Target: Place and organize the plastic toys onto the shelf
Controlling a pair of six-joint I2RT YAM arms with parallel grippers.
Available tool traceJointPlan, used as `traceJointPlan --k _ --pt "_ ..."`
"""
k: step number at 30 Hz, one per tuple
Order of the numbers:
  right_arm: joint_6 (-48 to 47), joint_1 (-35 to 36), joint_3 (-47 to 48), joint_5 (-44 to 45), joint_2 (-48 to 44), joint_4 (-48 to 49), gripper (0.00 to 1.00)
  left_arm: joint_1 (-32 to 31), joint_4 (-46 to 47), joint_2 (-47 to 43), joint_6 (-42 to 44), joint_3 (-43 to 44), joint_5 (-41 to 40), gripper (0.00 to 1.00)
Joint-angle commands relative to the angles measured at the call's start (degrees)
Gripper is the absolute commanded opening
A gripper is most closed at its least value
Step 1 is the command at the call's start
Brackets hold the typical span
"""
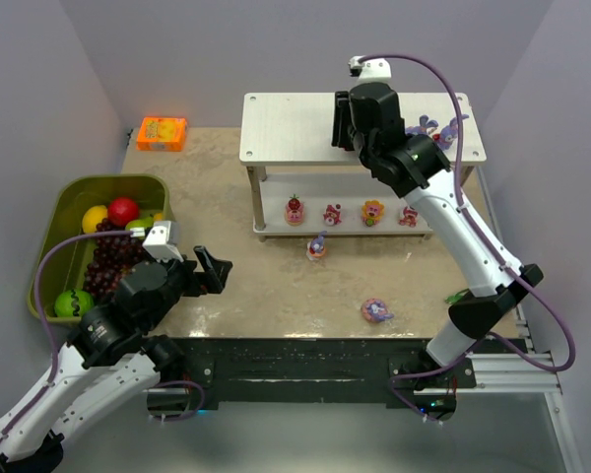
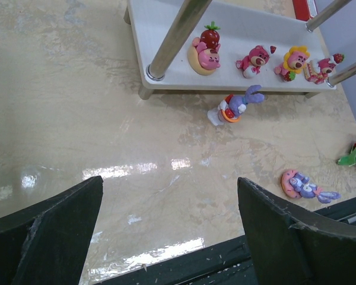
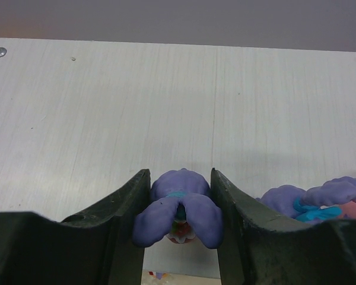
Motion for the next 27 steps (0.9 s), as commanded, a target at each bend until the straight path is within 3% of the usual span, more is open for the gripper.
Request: traceJointPlan --k 1,27 --pt "1.1 -0.8 1.7 -2.4 0.3 -2.4 0.44 -0.3 1.5 0.0 0.3 -0.2 -0.8 0.99" --pt "1.6 -1.1 -0.2 -8.4 -2.5 -6.3 0.36 -0.3 1.4 0.4 0.1 -0.3 -1.1 0.99"
